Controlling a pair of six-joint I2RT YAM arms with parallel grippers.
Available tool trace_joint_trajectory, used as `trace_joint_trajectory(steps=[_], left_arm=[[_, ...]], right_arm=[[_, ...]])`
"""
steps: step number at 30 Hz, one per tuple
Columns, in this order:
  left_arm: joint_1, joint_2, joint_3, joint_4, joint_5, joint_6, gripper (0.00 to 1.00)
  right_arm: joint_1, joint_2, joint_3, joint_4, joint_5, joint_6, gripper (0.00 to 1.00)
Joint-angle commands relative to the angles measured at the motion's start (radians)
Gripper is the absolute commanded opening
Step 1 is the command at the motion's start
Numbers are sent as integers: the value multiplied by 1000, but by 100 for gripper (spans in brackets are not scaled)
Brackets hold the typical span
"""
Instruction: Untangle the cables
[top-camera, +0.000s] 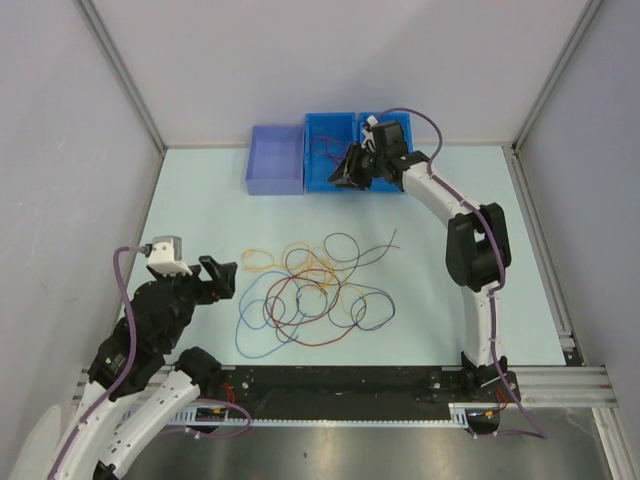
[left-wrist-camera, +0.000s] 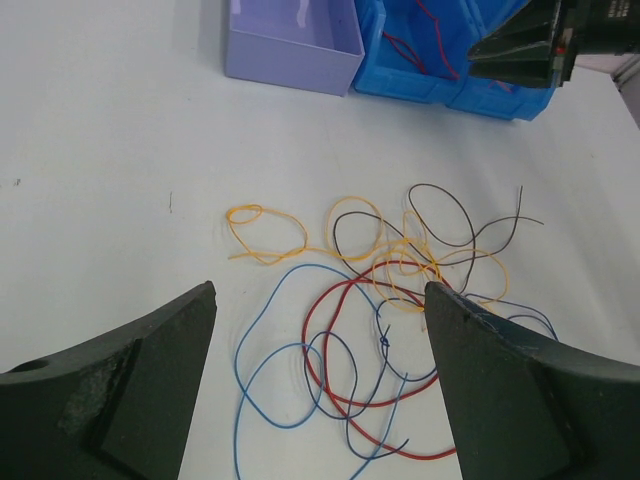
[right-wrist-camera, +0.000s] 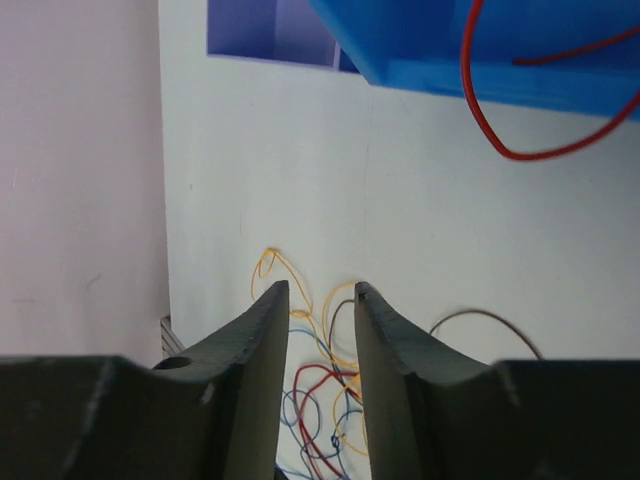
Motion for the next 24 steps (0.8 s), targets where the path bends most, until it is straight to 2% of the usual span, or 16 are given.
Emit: trace_joint_trajectory(steps=[1,8,13,17,19,24], left_arm=[[9,-11,12,6,-19,-14,90],[14,9,12,9,-16,-12,90],[21,11,11,12,-10,-9,90],[34,21,11,16,-3,-5,90],[37,29,9,22,7,1,91],[40,89,21,28,21,9,96]], right_arm=[[4,92,110,26,23,-4,34],[-5,241,289,19,63,-21,29],[-11,381,502,6,56,-42,27],[-17,436,604,20,29,-36,26],[-17,422,606,29,-4,-27,26],[-13,194,388,94,-67,-27,28]])
